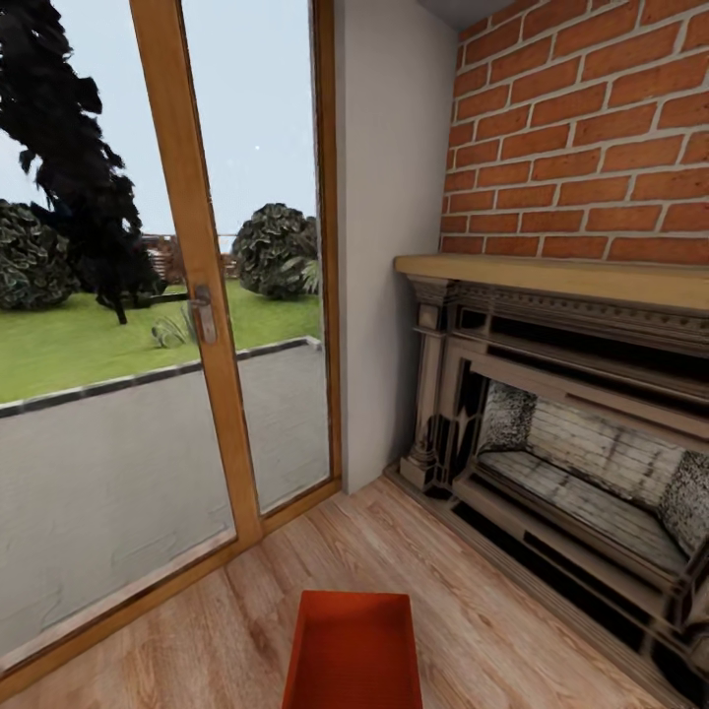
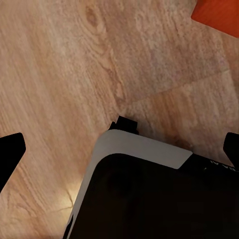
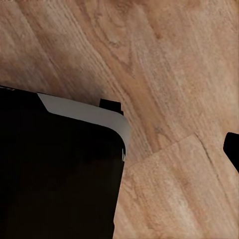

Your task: Move the two storage containers from the living room to the garage. In the garage, place one container on the floor and stack the other container on top of it (either order is fine).

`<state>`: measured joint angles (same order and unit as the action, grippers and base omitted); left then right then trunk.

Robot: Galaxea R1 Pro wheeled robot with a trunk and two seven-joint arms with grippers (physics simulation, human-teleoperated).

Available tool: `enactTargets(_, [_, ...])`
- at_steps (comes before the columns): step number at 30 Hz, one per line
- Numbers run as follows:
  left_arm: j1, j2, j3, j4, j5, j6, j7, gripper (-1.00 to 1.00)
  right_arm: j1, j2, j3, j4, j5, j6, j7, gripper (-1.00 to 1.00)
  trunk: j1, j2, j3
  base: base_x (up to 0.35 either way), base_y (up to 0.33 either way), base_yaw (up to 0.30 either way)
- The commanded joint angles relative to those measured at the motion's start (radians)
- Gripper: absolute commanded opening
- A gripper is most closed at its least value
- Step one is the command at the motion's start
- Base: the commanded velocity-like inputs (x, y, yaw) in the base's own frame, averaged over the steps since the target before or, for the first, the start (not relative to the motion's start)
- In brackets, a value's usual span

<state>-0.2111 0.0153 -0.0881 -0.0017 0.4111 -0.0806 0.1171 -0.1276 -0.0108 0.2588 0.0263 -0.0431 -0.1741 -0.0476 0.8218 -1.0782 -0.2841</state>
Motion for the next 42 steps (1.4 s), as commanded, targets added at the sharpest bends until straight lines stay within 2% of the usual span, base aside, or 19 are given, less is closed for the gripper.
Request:
enactTargets(1, [-0.001, 0.0, -0.009, 0.0, 0.008, -0.002, 0.003, 1.0, -0.001, 0.0, 0.008, 0.003, -0.004, -0.005, -0.003, 1.0, 0.0, -0.001, -0.001, 0.0, 0.0, -0.009])
enactTargets(16, [-0.001, 0.0, -0.009, 0.0, 0.008, -0.002, 0.002, 1.0, -0.001, -0.003, 0.009, 0.003, 0.0, -0.012, -0.002, 1.0, 0.0, -0.001, -0.003, 0.0, 0.0, -0.002])
enactTargets(42, [-0.001, -0.002, -0.01, -0.011, -0.004, -0.002, 0.0, 1.0, -0.001, -0.002, 0.012, 0.003, -0.003, -0.015, -0.001, 1.0, 0.0, -0.001, -0.043, 0.0, 0.0, 0.0])
